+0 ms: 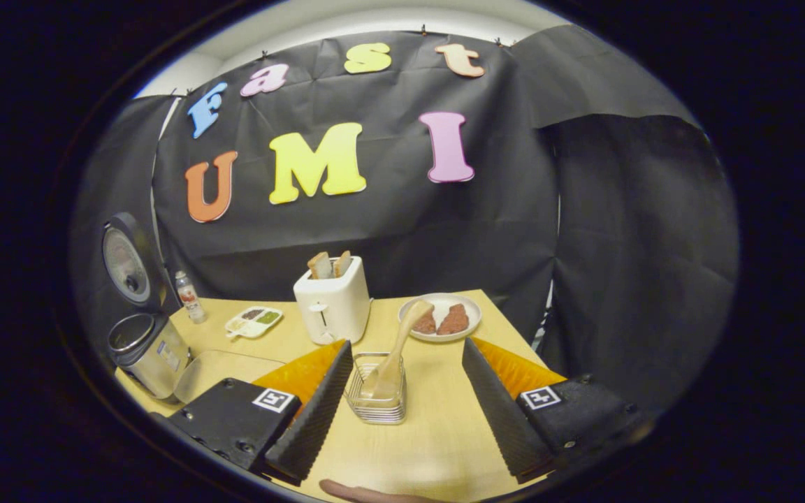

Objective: Close the left gripper, press the button to open the rice cooker; take a wooden spoon from the chopstick holder with the right hand, scoop a spoonful of rice and pour it into the rice cooker, then put the wooden spoon back into the chopstick holder.

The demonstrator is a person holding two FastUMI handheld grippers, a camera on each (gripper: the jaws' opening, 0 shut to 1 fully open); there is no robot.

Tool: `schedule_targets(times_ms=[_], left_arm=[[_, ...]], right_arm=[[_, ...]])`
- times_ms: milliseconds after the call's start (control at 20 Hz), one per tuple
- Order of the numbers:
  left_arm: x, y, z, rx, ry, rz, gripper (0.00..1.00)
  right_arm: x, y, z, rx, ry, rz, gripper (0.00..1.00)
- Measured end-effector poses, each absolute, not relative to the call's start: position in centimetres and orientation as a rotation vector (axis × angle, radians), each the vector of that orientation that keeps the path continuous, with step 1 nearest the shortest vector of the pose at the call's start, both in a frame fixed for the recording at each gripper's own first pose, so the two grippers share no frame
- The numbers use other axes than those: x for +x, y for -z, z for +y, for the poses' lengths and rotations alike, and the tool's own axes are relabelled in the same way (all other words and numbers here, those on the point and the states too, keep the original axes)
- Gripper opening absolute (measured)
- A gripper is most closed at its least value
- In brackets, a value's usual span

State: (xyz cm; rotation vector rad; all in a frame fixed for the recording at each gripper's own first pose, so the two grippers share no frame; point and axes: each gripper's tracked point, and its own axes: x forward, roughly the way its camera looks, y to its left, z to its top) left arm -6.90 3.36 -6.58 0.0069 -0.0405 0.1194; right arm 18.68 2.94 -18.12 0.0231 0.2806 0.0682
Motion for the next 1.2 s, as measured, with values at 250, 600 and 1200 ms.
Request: schedule_targets(times_ms=[250, 600, 1200], left_arm=[[-8.8, 5.6, 3.0, 0.005, -0.12, -0.084, 0.96], [-9.3, 7.1, 5.3, 0.033, -0.197, -0.088, 0.96], [-9.7, 8.4, 6.7, 0.008, -0.195, -0.062, 0.96]], right_arm=[[24.6, 21.4, 1.9, 0.028, -0.023, 0.302, 0.97], [30.9, 24.6, 3.3, 0.037, -0.145, 0.375, 1.0], [31.5, 23.6, 5.2, 0.121, -0.191, 0.366, 0.11]])
